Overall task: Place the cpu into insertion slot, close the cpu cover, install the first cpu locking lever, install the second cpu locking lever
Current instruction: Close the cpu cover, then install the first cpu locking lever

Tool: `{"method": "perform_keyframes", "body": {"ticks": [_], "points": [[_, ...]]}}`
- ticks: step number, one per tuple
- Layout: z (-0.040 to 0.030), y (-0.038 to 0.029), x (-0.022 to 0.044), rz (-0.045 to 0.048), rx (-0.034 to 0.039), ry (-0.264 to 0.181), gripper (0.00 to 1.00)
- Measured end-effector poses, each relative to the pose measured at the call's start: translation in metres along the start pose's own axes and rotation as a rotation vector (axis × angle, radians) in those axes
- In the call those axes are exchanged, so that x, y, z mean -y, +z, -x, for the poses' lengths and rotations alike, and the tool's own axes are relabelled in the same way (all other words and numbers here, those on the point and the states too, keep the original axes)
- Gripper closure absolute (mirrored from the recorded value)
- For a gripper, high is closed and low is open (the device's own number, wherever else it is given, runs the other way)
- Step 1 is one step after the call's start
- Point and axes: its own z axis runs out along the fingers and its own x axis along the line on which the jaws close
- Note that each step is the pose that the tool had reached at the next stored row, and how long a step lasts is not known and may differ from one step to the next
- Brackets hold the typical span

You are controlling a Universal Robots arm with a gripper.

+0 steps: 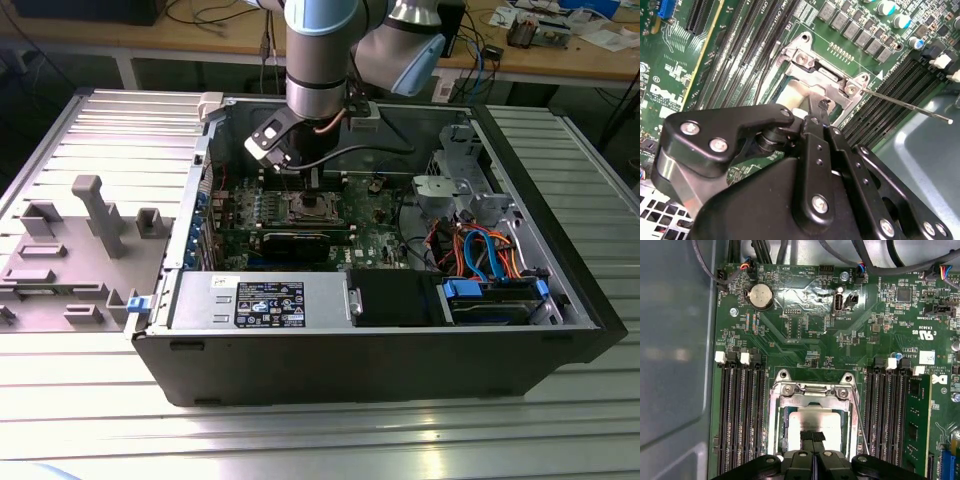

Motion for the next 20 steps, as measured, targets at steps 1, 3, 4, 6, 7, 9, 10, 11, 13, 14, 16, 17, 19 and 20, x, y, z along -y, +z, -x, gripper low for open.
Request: {"method": "perform_keyframes", "body": {"ticks": [1,3,4,6,7,9,10,11,13,14,16,17,19,20], "points": [[0.0,0.0,0.0,0.0,0.0,0.0,0.89],[0.0,0.0,0.0,0.0,0.0,0.0,0.89],[0.0,0.0,0.0,0.0,0.0,-0.001,0.89],[0.0,0.0,0.0,0.0,0.0,-0.001,0.89],[0.0,0.0,0.0,0.0,0.0,-0.001,0.89],[0.0,-0.0004,0.0,0.0,-0.0001,-0.001,0.89],[0.0,-0.0007,0.0,0.0,0.0,-0.001,0.89],[0.0,-0.0011,0.0,0.0,0.0,-0.001,0.89],[0.0,-0.0022,0.0,0.0,0.0,-0.001,0.89],[0.0,-0.0028,0.0,0.0,-0.0001,-0.001,0.89],[-0.0001,-0.0048,0.0,0.0,-0.0001,-0.001,0.89],[-0.0001,-0.0059,-0.0001,0.0,0.0,-0.001,0.89],[-0.0002,-0.0077,-0.0001,0.0,-0.0001,-0.001,0.89],[-0.0002,-0.0084,-0.0001,0.0,0.0,-0.001,0.89]]}}
